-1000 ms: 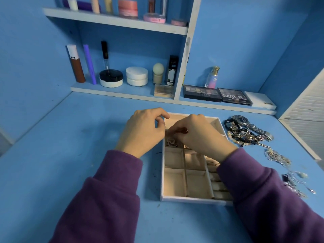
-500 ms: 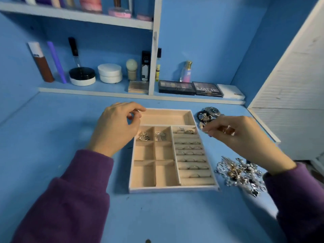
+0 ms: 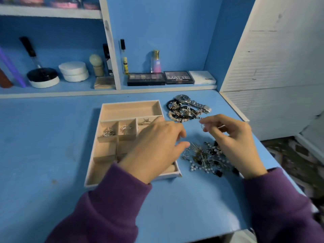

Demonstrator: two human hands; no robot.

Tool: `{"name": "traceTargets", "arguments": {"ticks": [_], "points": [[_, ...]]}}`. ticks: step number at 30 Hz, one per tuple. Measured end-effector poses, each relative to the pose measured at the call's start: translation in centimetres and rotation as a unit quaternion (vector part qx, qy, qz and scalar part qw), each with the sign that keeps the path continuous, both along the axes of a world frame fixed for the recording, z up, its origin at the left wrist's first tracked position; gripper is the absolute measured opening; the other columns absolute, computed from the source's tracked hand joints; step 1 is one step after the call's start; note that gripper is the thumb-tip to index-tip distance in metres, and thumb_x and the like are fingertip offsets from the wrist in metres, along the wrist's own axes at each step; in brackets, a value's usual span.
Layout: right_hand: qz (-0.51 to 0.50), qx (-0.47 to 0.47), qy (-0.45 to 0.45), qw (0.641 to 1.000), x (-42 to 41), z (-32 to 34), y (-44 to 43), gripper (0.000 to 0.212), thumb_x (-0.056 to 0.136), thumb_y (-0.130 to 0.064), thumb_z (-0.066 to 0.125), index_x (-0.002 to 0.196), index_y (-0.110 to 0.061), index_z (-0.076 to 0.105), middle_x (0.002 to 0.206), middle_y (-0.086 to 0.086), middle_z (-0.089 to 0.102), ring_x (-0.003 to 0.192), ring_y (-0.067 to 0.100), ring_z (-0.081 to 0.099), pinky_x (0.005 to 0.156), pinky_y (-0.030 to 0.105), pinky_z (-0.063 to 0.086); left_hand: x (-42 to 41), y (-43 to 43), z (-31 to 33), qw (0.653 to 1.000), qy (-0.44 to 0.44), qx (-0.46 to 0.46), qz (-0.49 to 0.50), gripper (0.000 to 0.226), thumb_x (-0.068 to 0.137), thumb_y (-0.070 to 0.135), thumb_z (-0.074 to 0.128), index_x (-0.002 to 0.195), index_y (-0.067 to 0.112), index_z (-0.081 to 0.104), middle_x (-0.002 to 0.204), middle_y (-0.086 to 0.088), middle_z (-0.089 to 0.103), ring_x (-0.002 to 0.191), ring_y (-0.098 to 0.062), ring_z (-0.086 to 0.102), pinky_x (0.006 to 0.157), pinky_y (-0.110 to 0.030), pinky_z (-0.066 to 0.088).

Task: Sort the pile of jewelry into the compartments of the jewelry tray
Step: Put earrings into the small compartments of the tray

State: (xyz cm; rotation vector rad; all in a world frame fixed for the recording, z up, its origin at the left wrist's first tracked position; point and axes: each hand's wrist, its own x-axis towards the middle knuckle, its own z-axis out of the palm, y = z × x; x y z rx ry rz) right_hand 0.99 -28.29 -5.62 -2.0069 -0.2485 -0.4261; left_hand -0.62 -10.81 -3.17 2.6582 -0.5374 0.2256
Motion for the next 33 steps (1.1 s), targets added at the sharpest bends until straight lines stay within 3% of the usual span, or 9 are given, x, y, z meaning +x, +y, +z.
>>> {"name": "traceTargets", "arguments": {"ticks": [3,6,11,16,22,27,31,33], "points": [[0.001,-0.032,0.014,0.999,0.1,-0.4,-0.7,0.023,0.082,-0.004,0.060,0.079,-0.023,0.071,0.074,0.001,0.066,0.072,0.018,0.055,0.064,0.028,0.043,0.7,-1.7,-0.5,0.996,0.031,0.082,-0.013,0.031,0.087,0.042,0.056,0.108,0.019,0.060,0.104,0.003,0.063,0.109,-0.016,0.043,0.086,-0.032,0.043],[0.050,-0.127,0.059,0.989,0.0,-0.7,-1.2,0.022,0.080,-0.010,0.063,0.078,-0.031,0.071,0.081,-0.005,0.063,0.083,0.015,0.049,0.070,0.020,0.037,1.3,-2.3,-0.6,0.992,0.040,0.118,-0.014,0.033,0.084,0.040,0.060,0.105,0.014,0.061,0.101,-0.003,0.062,0.108,-0.019,0.045,0.080,-0.030,0.039],[0.091,-0.205,0.081,0.971,-0.2,-0.5,-1.7,0.012,0.077,-0.023,0.068,0.079,-0.034,0.070,0.086,-0.008,0.056,0.092,0.011,0.044,0.078,0.009,0.031,1.6,-2.1,-0.5,0.992,0.067,0.102,-0.015,0.027,0.082,0.037,0.064,0.097,0.015,0.064,0.096,-0.005,0.063,0.103,-0.020,0.048,0.074,-0.029,0.037],[0.092,-0.254,0.086,0.959,-0.1,-0.8,-1.9,0.009,0.074,-0.024,0.071,0.076,-0.032,0.067,0.083,-0.007,0.053,0.089,0.013,0.042,0.077,0.016,0.033,1.9,-2.0,-0.1,0.991,0.100,0.080,-0.031,0.009,0.081,0.025,0.067,0.085,0.018,0.070,0.087,-0.003,0.070,0.085,-0.016,0.057,0.074,-0.028,0.045],[0.066,-0.241,0.066,0.966,0.1,-0.9,-1.8,0.006,0.075,-0.024,0.073,0.071,-0.026,0.069,0.080,-0.007,0.056,0.085,0.013,0.045,0.073,0.010,0.032,2.2,-1.9,0.0,0.987,0.142,0.066,-0.030,0.004,0.080,0.025,0.069,0.082,0.022,0.067,0.086,0.002,0.069,0.077,-0.012,0.055,0.072,-0.026,0.043],[0.030,-0.179,0.013,0.983,0.1,-1.0,-1.6,0.007,0.075,-0.020,0.073,0.069,-0.020,0.071,0.071,-0.010,0.062,0.078,0.008,0.048,0.068,0.012,0.035,2.4,-1.8,-0.1,0.987,0.140,0.071,-0.041,0.007,0.082,0.021,0.067,0.076,0.024,0.065,0.069,0.012,0.056,0.060,0.001,0.044,0.053,-0.015,0.028],[0.018,-0.133,-0.007,0.991,0.0,-1.1,-1.4,0.006,0.078,-0.023,0.071,0.073,-0.020,0.071,0.070,-0.007,0.064,0.073,0.008,0.049,0.065,0.015,0.037,2.4,-1.5,-0.4,0.988,0.137,0.052,-0.044,0.013,0.082,0.028,0.066,0.094,0.026,0.061,0.085,0.011,0.060,0.081,-0.007,0.052,0.068,-0.022,0.036],[0.023,-0.107,-0.002,0.994,0.0,-1.2,-1.2,0.006,0.080,-0.024,0.068,0.075,-0.022,0.069,0.075,-0.004,0.067,0.072,0.012,0.056,0.063,0.027,0.044,2.3,-1.3,-0.5,0.989,0.124,0.064,-0.048,0.024,0.081,0.034,0.066,0.103,0.026,0.060,0.095,0.010,0.060,0.093,-0.008,0.048,0.076,-0.025,0.039]]}}
